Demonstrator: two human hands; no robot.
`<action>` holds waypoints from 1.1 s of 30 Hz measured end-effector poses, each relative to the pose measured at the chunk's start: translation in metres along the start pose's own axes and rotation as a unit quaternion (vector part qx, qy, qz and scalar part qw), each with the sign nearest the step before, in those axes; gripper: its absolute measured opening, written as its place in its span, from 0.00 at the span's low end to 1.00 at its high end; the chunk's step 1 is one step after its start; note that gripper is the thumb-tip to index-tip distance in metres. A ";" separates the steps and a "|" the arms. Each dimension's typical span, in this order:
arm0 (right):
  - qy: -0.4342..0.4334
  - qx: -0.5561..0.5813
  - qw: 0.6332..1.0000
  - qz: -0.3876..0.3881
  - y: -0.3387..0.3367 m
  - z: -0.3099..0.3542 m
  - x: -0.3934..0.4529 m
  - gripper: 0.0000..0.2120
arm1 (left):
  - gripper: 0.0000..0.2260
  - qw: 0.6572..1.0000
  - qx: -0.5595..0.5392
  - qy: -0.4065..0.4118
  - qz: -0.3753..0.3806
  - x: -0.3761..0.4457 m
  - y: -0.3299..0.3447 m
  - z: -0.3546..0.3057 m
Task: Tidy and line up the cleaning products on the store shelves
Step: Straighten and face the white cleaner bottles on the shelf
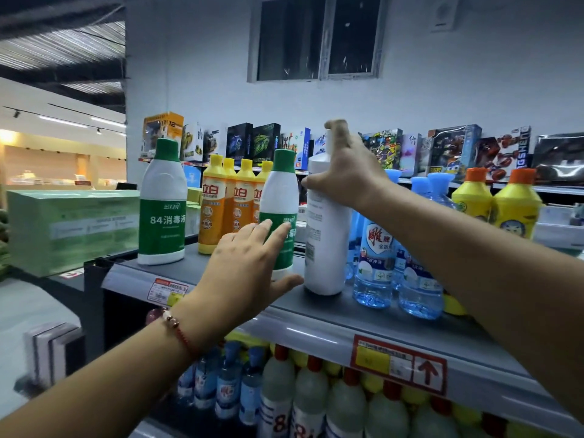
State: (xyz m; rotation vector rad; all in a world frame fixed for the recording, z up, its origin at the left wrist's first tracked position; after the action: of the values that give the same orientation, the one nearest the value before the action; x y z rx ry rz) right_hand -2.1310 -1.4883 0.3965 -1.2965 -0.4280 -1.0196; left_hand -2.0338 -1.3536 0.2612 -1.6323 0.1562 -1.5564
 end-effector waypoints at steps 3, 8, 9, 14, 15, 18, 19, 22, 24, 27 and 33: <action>-0.054 0.035 0.997 -0.030 -0.006 0.007 -0.020 0.38 | 0.44 0.998 -0.068 -0.016 -0.001 -0.004 0.006 -0.007; -0.059 0.117 0.987 -0.095 -0.026 0.002 -0.041 0.40 | 0.52 0.976 -0.201 -0.082 0.013 -0.008 0.012 -0.029; -0.050 0.138 0.984 -0.105 -0.033 0.001 -0.044 0.40 | 0.53 0.967 -0.233 -0.100 0.015 -0.009 0.012 -0.035; -0.051 0.178 0.972 -0.145 -0.071 0.017 -0.070 0.39 | 0.52 0.923 -0.356 -0.138 -0.055 -0.014 -0.006 -0.066; -0.050 0.187 0.970 -0.145 -0.078 0.020 -0.077 0.40 | 0.49 0.910 -0.383 -0.139 -0.080 -0.015 -0.013 -0.070; -0.037 0.202 0.969 -0.135 -0.095 0.025 -0.097 0.41 | 0.45 0.881 -0.436 -0.139 -0.121 -0.021 -0.031 -0.084; -0.032 0.206 0.969 -0.131 -0.102 0.024 -0.106 0.41 | 0.44 0.875 -0.449 -0.134 -0.121 -0.024 -0.037 -0.092; -0.011 0.219 0.968 -0.123 -0.124 0.016 -0.132 0.40 | 0.41 0.845 -0.512 -0.122 -0.093 -0.040 -0.049 -0.120; 0.019 0.224 0.966 -0.126 -0.147 0.004 -0.153 0.38 | 0.38 0.817 -0.561 -0.118 -0.068 -0.049 -0.055 -0.147; 0.056 0.256 0.958 -0.116 -0.153 -0.008 -0.175 0.35 | 0.36 0.746 -0.655 -0.116 -0.023 -0.060 -0.059 -0.165; 0.218 0.310 0.925 -0.025 -0.172 -0.063 -0.289 0.40 | 0.34 0.580 -0.803 -0.124 0.062 -0.099 -0.075 -0.245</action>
State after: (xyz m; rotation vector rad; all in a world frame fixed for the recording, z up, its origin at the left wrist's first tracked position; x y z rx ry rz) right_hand -2.4384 -1.4272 0.2591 -0.4754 -0.3957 -1.0651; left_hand -2.3011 -1.3628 0.1995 -2.9452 1.9418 -0.7542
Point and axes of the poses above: each hand's wrist, its own x-axis towards the middle knuckle, its own y-axis out of the palm, z = x × y, the point moved 1 cm from there along x, towards the middle knuckle, and after that the axes turned 4 degrees about -z, right-handed, at the moved point
